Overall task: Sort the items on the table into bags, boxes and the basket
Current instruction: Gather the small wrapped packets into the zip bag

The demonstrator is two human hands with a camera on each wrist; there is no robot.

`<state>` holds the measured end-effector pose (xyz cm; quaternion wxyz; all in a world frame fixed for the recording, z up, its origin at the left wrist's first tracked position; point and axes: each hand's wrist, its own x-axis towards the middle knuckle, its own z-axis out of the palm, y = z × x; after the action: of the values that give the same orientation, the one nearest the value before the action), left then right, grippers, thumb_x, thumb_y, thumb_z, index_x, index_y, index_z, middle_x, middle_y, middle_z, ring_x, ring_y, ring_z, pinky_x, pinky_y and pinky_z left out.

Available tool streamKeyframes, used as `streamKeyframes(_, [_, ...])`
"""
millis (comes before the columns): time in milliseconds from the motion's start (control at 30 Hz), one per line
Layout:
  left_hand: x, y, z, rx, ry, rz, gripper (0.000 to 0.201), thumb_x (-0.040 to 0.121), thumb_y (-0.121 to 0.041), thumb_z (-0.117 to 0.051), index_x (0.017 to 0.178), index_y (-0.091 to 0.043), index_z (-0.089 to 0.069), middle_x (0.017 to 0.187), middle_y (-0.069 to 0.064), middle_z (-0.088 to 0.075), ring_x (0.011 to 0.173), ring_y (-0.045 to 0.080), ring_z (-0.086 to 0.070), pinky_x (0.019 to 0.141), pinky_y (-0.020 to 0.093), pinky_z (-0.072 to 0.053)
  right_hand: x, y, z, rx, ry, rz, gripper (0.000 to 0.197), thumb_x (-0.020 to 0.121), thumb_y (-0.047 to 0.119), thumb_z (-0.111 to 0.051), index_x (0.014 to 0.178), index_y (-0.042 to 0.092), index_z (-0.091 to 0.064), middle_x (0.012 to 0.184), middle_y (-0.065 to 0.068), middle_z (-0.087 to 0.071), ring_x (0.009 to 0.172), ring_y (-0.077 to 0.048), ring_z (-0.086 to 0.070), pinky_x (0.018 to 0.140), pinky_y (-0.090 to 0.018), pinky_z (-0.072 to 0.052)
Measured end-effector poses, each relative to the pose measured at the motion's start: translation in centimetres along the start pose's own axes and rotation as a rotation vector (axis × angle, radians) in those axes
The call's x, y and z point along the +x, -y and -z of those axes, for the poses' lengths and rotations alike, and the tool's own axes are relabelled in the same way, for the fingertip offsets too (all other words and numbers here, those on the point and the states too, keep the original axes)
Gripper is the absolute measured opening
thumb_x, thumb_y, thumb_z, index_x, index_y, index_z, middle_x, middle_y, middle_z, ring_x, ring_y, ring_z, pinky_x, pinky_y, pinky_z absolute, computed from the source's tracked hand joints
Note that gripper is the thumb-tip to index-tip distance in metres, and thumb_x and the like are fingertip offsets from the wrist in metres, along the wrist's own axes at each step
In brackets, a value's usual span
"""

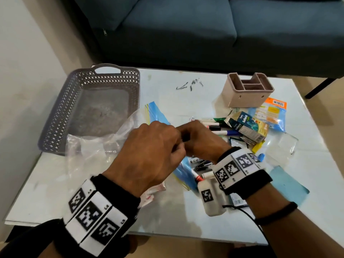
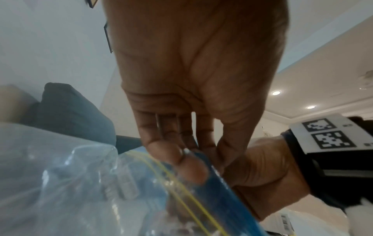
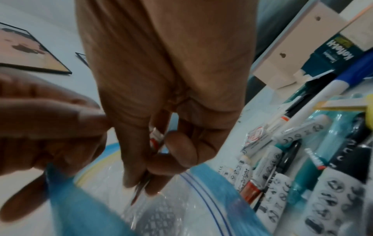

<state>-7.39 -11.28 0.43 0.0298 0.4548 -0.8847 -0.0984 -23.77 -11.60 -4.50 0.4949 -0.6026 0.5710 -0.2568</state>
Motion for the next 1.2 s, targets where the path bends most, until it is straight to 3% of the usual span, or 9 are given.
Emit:
streamKeyframes(233, [0.4, 0.7, 0.1, -0.033, -0.12, 0.08, 0.038, 0.085, -0.05, -0.046, 0.066, -0.019, -0.055, 0.064, -0.001, -0.057, 0.065, 0.028, -0.055, 0.057, 0.033, -0.044, -0.2, 1.3, -1.4, -0.236, 0.274, -0.108, 0.024, 0.092, -0.003, -0.055, 0.079, 0.015, -0.064, 0.07, 0.009, -0.069, 0.058, -0.004, -0.067, 0.055, -0.015, -0.052])
streamKeyframes(333, [0.9, 1.6, -0.6, -0.05, -0.148, 0.138, 0.037, 0.086, -0.049, -0.05, 0.065, -0.019, -0.053, 0.062, -0.001, -0.056, 0.062, 0.029, -0.055, 0.058, 0.035, -0.048, -0.3, 0.9, -1.3, -0.133, 0.267, -0.12, 0.031, 0.098, -0.001, -0.053, 0.08, 0.023, -0.059, 0.069, 0.01, -0.071, 0.058, 0.002, -0.068, 0.055, -0.013, -0.051])
streamKeyframes(467, [1.3, 2.1, -1.6, -0.058, -0.119, 0.197, 0.036, 0.092, -0.054, -0.05, 0.077, -0.025, -0.065, 0.077, -0.005, -0.067, 0.073, 0.026, -0.063, 0.067, 0.037, -0.053, 0.5, -0.2, 0.0, 0.073, -0.106, -0.045, 0.007, 0.096, 0.008, -0.065, 0.097, 0.01, -0.071, 0.081, -0.007, -0.077, 0.07, -0.013, -0.073, 0.064, -0.029, -0.058])
streamKeyframes(600, [1.4, 1.7, -2.3, -0.047, -0.076, 0.184, 0.035, 0.094, -0.062, -0.049, 0.09, -0.033, -0.068, 0.097, -0.011, -0.069, 0.09, 0.021, -0.065, 0.076, 0.034, -0.049, 1.2, -3.0, 1.8, -0.236, -0.527, -0.144, 0.009, 0.093, 0.019, -0.069, 0.099, 0.017, -0.076, 0.098, 0.002, -0.077, 0.086, -0.013, -0.07, 0.085, -0.036, -0.058])
streamKeyframes(667, [1.5, 1.4, -2.5, -0.046, -0.065, 0.172, 0.036, 0.094, -0.064, -0.049, 0.096, -0.034, -0.069, 0.105, -0.011, -0.067, 0.097, 0.02, -0.064, 0.079, 0.034, -0.046, 1.2, -4.4, 1.5, -0.482, -0.424, -0.217, 0.025, 0.095, 0.019, -0.065, 0.119, 0.021, -0.072, 0.134, -0.004, -0.064, 0.118, -0.025, -0.06, 0.102, -0.038, -0.05])
streamKeyframes(733, [1.7, 1.1, -2.7, -0.068, -0.071, 0.164, 0.035, 0.094, -0.063, -0.05, 0.098, -0.034, -0.069, 0.109, -0.011, -0.066, 0.101, 0.02, -0.063, 0.083, 0.035, -0.045, 1.3, -5.1, 0.8, -0.654, -0.257, -0.306, 0.042, 0.097, 0.02, -0.062, 0.137, 0.033, -0.06, 0.163, -0.006, -0.026, 0.144, -0.038, -0.029, 0.116, -0.052, -0.032])
streamKeyframes(833, [1.9, 0.7, -3.1, -0.158, -0.122, 0.141, 0.029, 0.094, -0.06, -0.056, 0.094, -0.034, -0.07, 0.108, -0.011, -0.065, 0.097, 0.02, -0.065, 0.081, 0.035, -0.048, 1.6, -5.6, 0.3, -0.805, -0.13, -0.344, 0.054, 0.099, 0.028, -0.058, 0.147, 0.048, -0.042, 0.17, -0.002, 0.009, 0.153, -0.044, 0.007, 0.117, -0.071, -0.009])
streamKeyframes(1033, [2.2, 0.5, -3.1, -0.224, -0.135, 0.141, 0.027, 0.093, -0.059, -0.059, 0.093, -0.034, -0.07, 0.108, -0.014, -0.064, 0.098, 0.016, -0.065, 0.083, 0.035, -0.051, 1.7, -5.6, 0.6, -0.837, -0.053, -0.351, 0.046, 0.105, 0.038, -0.04, 0.151, 0.035, -0.037, 0.169, -0.002, -0.004, 0.155, -0.044, 0.007, 0.114, -0.076, -0.001])
streamKeyframes(1200, [2.3, 0.7, -2.9, -0.269, -0.174, 0.149, 0.026, 0.091, -0.058, -0.062, 0.09, -0.033, -0.072, 0.104, -0.012, -0.068, 0.094, 0.019, -0.067, 0.083, 0.041, -0.054, 2.1, -5.6, 0.9, -0.781, -0.183, -0.295, 0.043, 0.105, 0.036, -0.044, 0.142, 0.016, -0.05, 0.16, -0.004, -0.036, 0.151, -0.037, -0.022, 0.117, -0.07, -0.021])
